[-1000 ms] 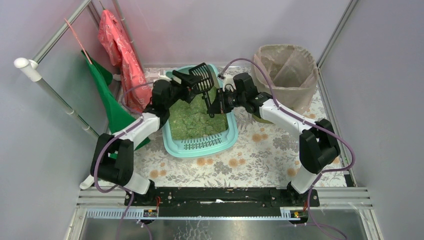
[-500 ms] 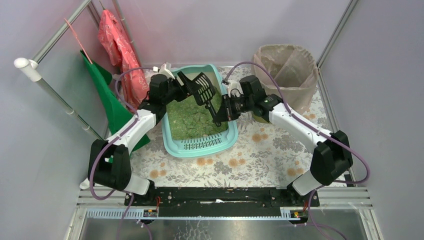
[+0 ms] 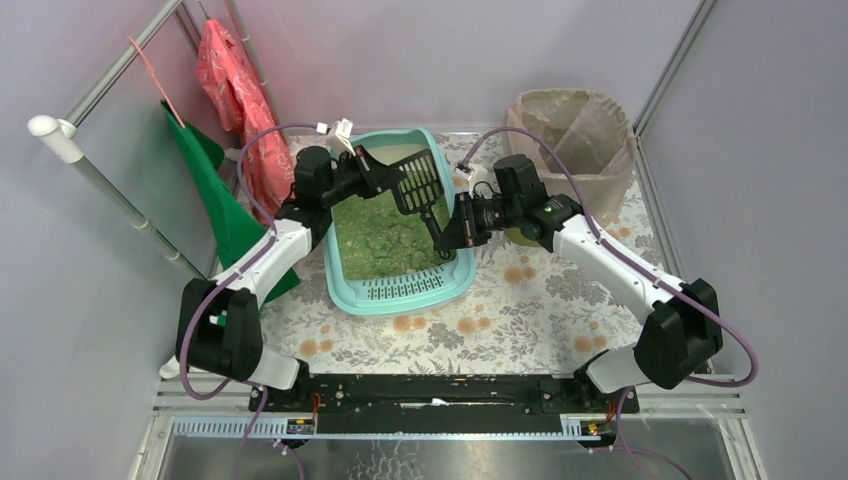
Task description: Clean the litter box
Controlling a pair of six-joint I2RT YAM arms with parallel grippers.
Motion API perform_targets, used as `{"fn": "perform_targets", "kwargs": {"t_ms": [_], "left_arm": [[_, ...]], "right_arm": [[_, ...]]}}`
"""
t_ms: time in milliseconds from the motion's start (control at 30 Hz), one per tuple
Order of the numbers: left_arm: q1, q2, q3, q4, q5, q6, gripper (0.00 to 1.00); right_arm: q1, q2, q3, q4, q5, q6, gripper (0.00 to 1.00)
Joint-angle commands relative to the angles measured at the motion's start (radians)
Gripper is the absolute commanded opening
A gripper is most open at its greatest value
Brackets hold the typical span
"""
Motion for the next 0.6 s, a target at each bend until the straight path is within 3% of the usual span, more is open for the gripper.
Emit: {"fn": "perform_targets", "kwargs": {"t_ms": [0,67,100,200,267,433,567], "left_arm": [[0.02,0.024,-0.029,0.116,-0.022,-0.052,0.0],[0.021,0.017,-0.043,0.123,-0.039,-0.082,0.0],[0.021,0.016,-0.05,0.127,-0.05,-0.102,0.0],[0.023,0.011,-0.071,0.122,-0.103,-0.168,0.0],[0.023,0.014,-0.092,0.161,-0.108,-0.213,0.0],[0.024,0.038,-0.118,0.246,-0.098,-0.308,0.0],[0.021,0.017,-0.181,0.335,-0.168,-0.391,0.0]], "right_arm": [[0.028,-0.07,0.011,0.063,-0.159,-0.024,0.0],[0.027,-0.078,0.013,0.066,-0.142,-0.02,0.0],[0.026,-0.087,0.012,0.073,-0.129,-0.018,0.08],[0.026,-0.114,0.009,0.103,-0.085,-0.008,0.46],[0.026,-0.132,0.013,0.115,-0.051,-0.004,0.59],[0.025,-0.175,0.037,0.094,0.049,-0.007,0.81],[0.024,-0.245,0.026,0.103,0.228,-0.008,0.88]]}}
